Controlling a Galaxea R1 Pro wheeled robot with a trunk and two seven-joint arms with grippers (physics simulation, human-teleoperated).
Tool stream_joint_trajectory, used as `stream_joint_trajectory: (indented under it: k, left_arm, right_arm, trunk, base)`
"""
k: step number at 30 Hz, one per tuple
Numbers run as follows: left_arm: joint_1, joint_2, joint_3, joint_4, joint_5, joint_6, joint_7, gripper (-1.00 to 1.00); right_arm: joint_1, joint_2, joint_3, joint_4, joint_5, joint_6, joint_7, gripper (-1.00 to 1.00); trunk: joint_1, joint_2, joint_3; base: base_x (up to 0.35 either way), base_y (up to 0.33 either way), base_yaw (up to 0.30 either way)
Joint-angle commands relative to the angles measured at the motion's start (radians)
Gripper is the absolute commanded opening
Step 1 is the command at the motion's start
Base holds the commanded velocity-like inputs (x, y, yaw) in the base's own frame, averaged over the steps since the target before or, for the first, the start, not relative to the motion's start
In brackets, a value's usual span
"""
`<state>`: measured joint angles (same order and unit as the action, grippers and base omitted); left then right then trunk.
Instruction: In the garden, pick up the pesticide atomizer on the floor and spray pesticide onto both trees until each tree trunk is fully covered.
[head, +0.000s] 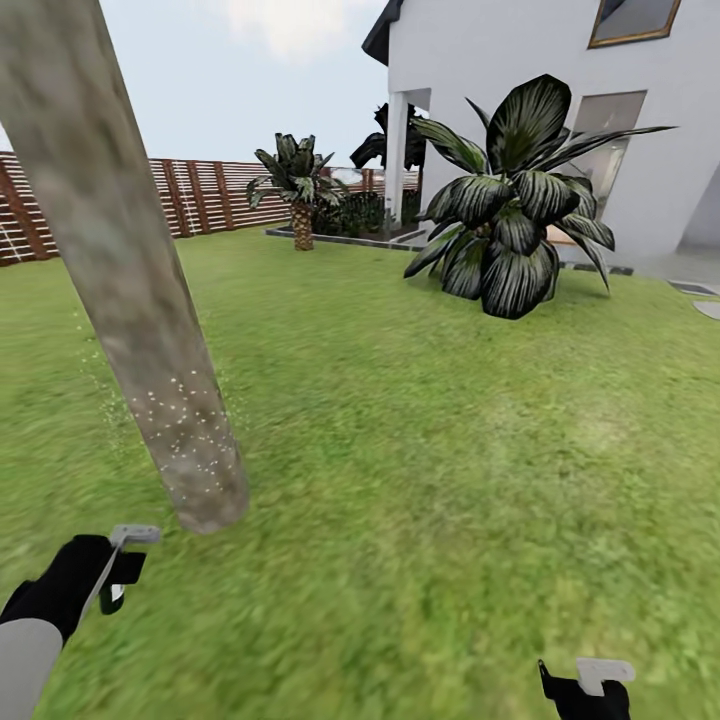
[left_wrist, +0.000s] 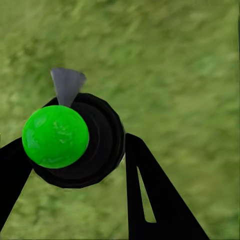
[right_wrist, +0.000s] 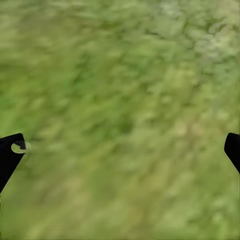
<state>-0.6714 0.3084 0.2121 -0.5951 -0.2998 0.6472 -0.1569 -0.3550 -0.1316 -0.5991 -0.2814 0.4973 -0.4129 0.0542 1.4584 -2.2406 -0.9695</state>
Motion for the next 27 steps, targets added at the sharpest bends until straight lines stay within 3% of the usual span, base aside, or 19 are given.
stream_joint_trajectory:
  k: [1, 6, 8, 11, 12, 13, 14, 16, 17, 18, 20, 22, 24, 27]
  left_arm:
    - [0.004, -0.002, 0.004, 0.001, -0.012, -0.018, -0.01, -1.0]
    - [0.009, -0.006, 0.004, -0.008, -0.008, -0.047, -0.017, -1.0]
    - [0.009, -0.009, 0.002, -0.003, -0.007, -0.122, -0.029, -1.0]
    - [0.011, -0.006, -0.001, 0.003, -0.012, -0.196, -0.119, -1.0]
    - [0.012, -0.005, -0.006, 0.004, -0.015, -0.219, -0.179, -1.0]
    - [0.024, -0.003, -0.01, 0.004, -0.024, -0.268, -0.257, -1.0]
    - [0.034, -0.002, -0.013, 0.002, -0.035, -0.3, -0.297, -1.0]
    - [0.051, -0.001, -0.019, 0.0, -0.085, -0.388, -0.402, -1.0]
    - [0.055, -0.001, -0.02, 0.001, -0.123, -0.434, -0.467, -1.0]
    - [0.056, 0.0, -0.02, 0.002, -0.147, -0.458, -0.506, -1.0]
    - [0.059, 0.0, -0.021, -0.002, -0.21, -0.522, -0.624, -1.0]
    - [0.059, 0.0, -0.02, -0.007, -0.251, -0.573, -0.732, -1.0]
    - [0.058, 0.0, -0.021, -0.01, -0.282, -0.595, -0.805, -1.0]
    - [0.058, -0.005, -0.023, -0.012, -0.339, -0.605, -0.845, -1.0]
  right_arm:
    - [-0.001, 0.001, -0.008, 0.001, 0.005, -0.004, 0.006, 1.0]
    - [-0.001, 0.001, -0.009, 0.001, 0.006, -0.004, 0.006, 1.0]
    - [-0.001, 0.006, -0.007, 0.002, 0.01, -0.004, 0.007, 1.0]
    - [-0.001, 0.006, -0.003, -0.001, 0.012, -0.003, 0.01, 1.0]
    - [-0.001, 0.006, 0.006, -0.002, 0.013, -0.003, 0.011, 1.0]
    - [-0.002, 0.006, 0.039, -0.007, 0.02, -0.003, 0.014, 1.0]
    - [-0.002, 0.006, 0.069, -0.015, 0.029, -0.003, 0.015, 1.0]
    - [-0.002, 0.007, 0.176, -0.07, 0.052, -0.002, 0.028, 1.0]
    - [-0.002, 0.009, 0.249, -0.115, 0.06, -0.001, 0.065, 1.0]
    - [-0.003, 0.01, 0.291, -0.14, 0.062, 0.0, 0.104, 1.0]
    - [-0.011, 0.012, 0.38, -0.202, 0.066, 0.004, 0.276, 1.0]
    - [-0.027, 0.014, 0.406, -0.253, 0.067, 0.006, 0.42, 1.0]
    - [-0.035, 0.026, 0.413, -0.297, 0.067, 0.007, 0.521, 1.0]
    - [-0.04, 0.038, 0.416, -0.34, 0.068, 0.008, 0.632, 1.0]
  trunk:
    - [0.0, 0.0, -0.001]
    - [0.0, 0.0, -0.001]
    - [0.0, 0.0, -0.001]
    - [0.0, 0.0, -0.001]
    - [0.0, 0.0, -0.001]
    - [0.0, 0.0, -0.001]
    - [0.0, 0.0, -0.001]
    - [0.0, 0.0, -0.001]
    - [0.0, 0.0, -0.001]
    - [0.0, 0.0, -0.001]
    - [0.0, 0.0, -0.001]
    - [0.0, 0.0, -0.001]
    - [0.0, 0.0, -0.001]
    - [0.0, 0.0, -0.001]
  base:
    - [-0.046, 0.0, 0.011]
    - [-0.288, 0.0, 0.002]
    - [-0.335, 0.0, 0.0]
    - [-0.337, 0.0, 0.0]
    - [-0.337, 0.0, 0.0]
    - [-0.337, 0.0, 0.0]
    - [-0.337, 0.0, 0.0]
    - [-0.337, 0.0, 0.0]
    - [-0.337, 0.0, 0.0]
    - [-0.337, 0.0, 0.0]
    - [-0.337, 0.0, 0.0]
    - [-0.326, 0.0, 0.0]
    - [-0.166, 0.0, 0.0]
    - [-0.044, 0.0, 0.0]
